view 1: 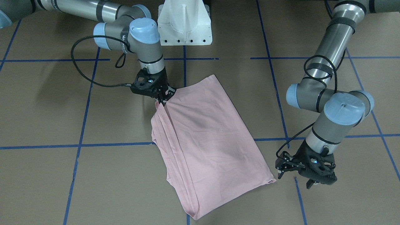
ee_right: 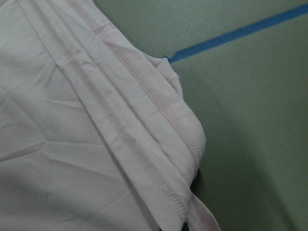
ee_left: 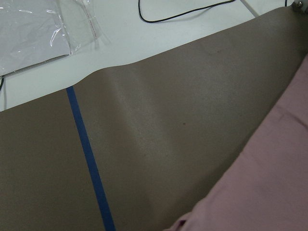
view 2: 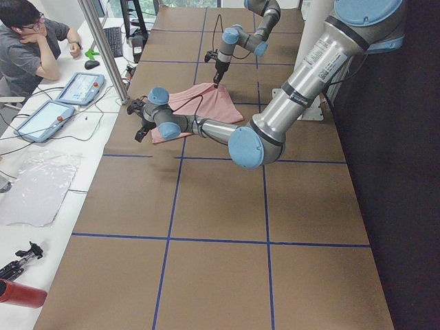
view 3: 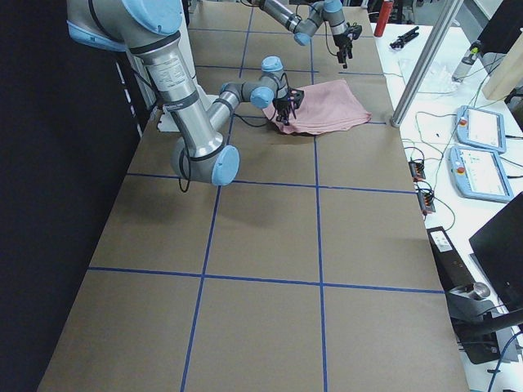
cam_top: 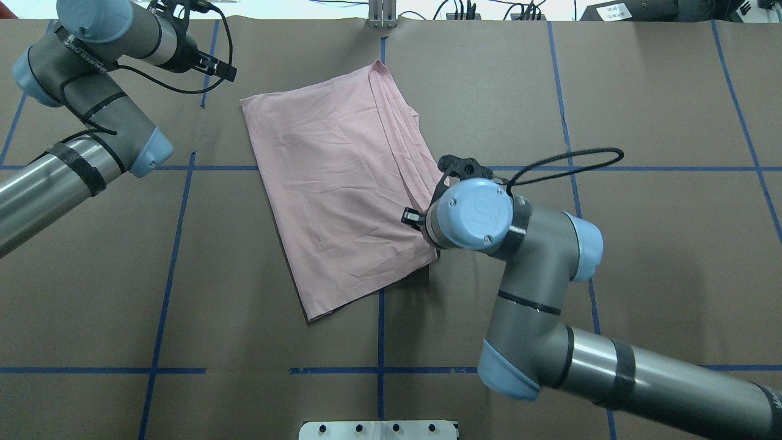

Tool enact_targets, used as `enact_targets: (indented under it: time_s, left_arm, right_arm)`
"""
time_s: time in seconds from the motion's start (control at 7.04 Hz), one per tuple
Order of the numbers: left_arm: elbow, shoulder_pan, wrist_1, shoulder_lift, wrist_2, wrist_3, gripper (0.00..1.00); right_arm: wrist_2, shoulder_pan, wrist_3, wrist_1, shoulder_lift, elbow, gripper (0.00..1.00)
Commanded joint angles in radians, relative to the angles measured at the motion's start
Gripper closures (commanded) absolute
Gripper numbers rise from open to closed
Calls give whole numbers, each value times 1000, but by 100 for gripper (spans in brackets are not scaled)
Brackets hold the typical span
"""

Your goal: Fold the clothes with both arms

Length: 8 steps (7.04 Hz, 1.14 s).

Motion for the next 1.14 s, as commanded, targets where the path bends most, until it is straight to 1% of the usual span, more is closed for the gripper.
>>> enact_targets:
  time_s: [0.0, 0.14, 0.28, 0.43, 0.57, 0.71, 0.85, 0.99]
  left_arm:
    - [-25, 12, 3, 1, -1, -30, 0]
    - [-68, 33, 5, 22, -1, -80, 0]
    - [-149, 53, 23, 59, -1, -167, 0]
    - [-328, 78, 111, 122, -15, -292, 0]
    - [-586, 172, 232, 236, -4, -432, 0]
    - [-794, 261, 323, 312, 35, -596, 0]
    - [-929, 371, 344, 390, 115, -737, 0]
    - [-1005, 473, 344, 453, 196, -895, 0]
  right_arm:
    - [-191, -191, 167, -20, -128, 188, 100]
    - [-263, -256, 228, -22, -168, 226, 100]
    - [-306, -291, 267, -22, -175, 232, 100]
    - [-330, -304, 275, -22, -176, 232, 100]
    - [-339, -305, 281, -22, -178, 232, 100]
    - [-339, -305, 280, -22, -184, 232, 100]
    - [-339, -305, 281, -22, -183, 232, 100]
    - [-341, -305, 281, -22, -183, 234, 100]
